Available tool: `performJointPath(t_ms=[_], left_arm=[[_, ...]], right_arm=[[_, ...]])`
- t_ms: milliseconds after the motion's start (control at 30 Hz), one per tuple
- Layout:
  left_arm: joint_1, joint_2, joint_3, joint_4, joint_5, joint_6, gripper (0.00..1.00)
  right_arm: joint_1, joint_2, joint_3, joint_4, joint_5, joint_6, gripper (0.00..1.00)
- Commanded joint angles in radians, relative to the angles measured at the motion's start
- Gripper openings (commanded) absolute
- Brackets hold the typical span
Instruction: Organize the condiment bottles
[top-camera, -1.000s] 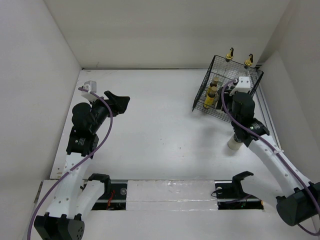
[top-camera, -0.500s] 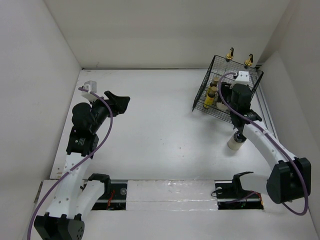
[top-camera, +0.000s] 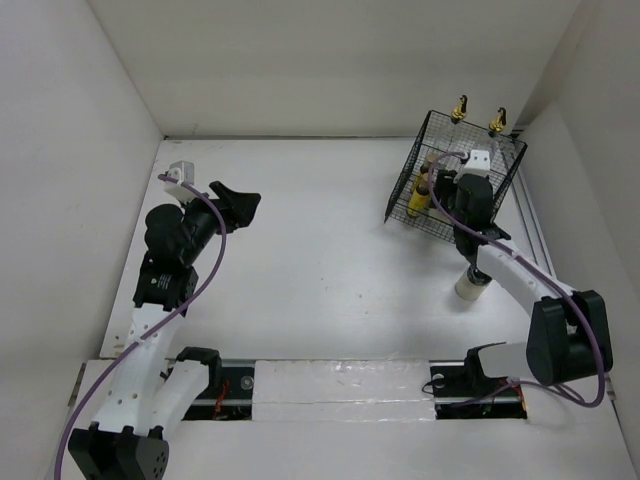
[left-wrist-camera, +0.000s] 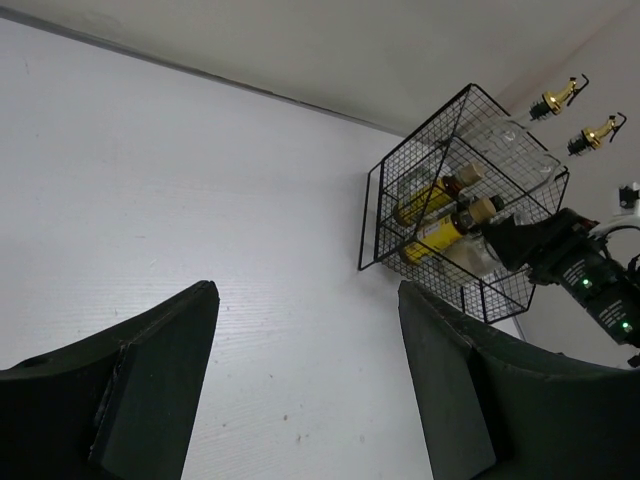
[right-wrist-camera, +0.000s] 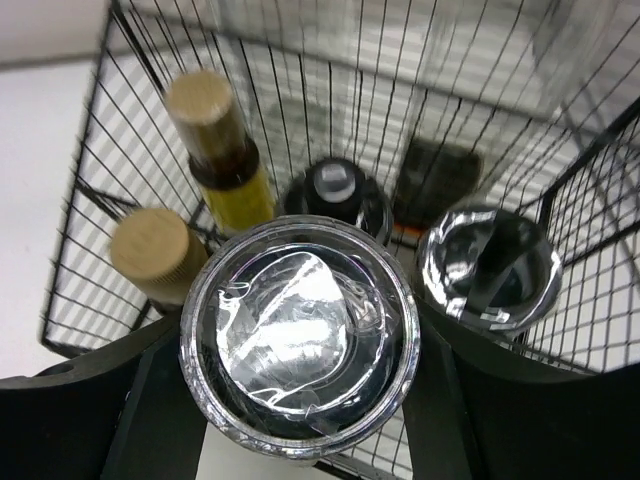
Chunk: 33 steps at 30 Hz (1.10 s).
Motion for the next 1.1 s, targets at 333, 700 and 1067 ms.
performJointPath(t_ms=[333,700,1067], left_arm=[[0.005,-0.009,-0.003,0.054,0.010,0.003,0.68],[0.005,-0.023,-0.003,0.054,0.019,-0.006,0.68],[-0.004,-0.005,-0.003,0.054,0.032,-0.006,0.68]], right_arm=[[0.012,0.003,-0.070,0.086,0.000,0.033,0.78],[0.067,-0.435,-0.079,-0.251,0.114,0.061,0.96],[-0.005,-0.712,-0.217,-0.692,0.240,0.247,0.76]])
